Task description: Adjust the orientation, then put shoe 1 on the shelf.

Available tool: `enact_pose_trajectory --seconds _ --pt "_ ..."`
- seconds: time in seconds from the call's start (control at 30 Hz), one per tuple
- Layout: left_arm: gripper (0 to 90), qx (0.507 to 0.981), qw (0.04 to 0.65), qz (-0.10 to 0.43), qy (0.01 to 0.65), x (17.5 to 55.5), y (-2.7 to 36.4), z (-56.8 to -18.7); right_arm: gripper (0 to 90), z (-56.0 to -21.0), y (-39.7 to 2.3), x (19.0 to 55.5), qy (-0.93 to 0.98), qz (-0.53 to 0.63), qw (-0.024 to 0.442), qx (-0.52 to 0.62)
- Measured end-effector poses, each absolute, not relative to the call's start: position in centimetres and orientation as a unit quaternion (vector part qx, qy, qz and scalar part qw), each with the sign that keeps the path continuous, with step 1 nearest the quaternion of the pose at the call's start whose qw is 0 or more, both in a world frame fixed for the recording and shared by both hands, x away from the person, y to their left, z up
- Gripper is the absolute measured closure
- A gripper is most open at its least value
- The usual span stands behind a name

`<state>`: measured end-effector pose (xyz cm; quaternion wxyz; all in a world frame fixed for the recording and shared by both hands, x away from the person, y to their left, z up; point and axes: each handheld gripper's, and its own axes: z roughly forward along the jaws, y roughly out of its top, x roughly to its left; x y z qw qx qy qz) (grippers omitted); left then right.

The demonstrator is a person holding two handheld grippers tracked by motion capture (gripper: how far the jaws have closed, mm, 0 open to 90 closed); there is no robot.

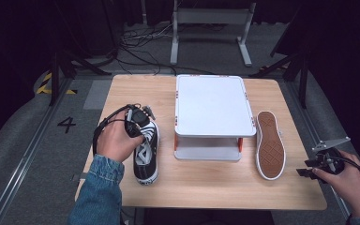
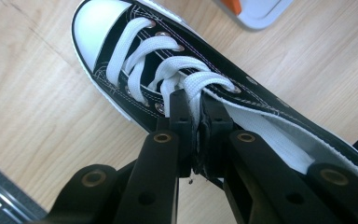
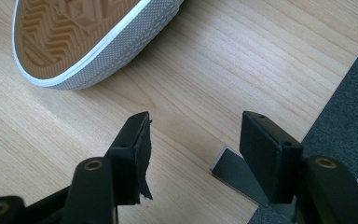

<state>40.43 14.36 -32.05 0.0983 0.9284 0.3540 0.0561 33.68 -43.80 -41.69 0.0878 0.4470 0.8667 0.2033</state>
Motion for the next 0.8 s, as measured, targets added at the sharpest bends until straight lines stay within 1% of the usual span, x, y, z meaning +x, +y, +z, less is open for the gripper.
enact_pose_trajectory --seconds 0.23,0.4,0.47,0.63,0.8 --pt "85.5 0.934 0.09 0.068 0.339 40.8 13.1 -28.1 44.1 -41.5 -43.8 33.8 0.867 0.207 0.091 0.445" --pt "85.6 0.936 0.082 0.08 0.334 41.2 12.3 -26.4 44.4 -41.2 -43.9 33.9 0.865 0.21 0.096 0.445" --pt "85.6 0.936 0.084 0.084 0.331 41.4 11.9 -25.0 44.4 -41.2 -43.9 33.9 0.867 0.21 0.096 0.442" --pt "85.6 0.933 0.1 0.089 0.335 41.8 11.6 -23.3 45.0 -41.4 -44.3 33.8 0.866 0.205 0.094 0.446" --pt "85.6 0.931 0.101 0.101 0.337 42.3 11.1 -21.9 45.1 -41.2 -44.5 33.7 0.864 0.208 0.097 0.449"
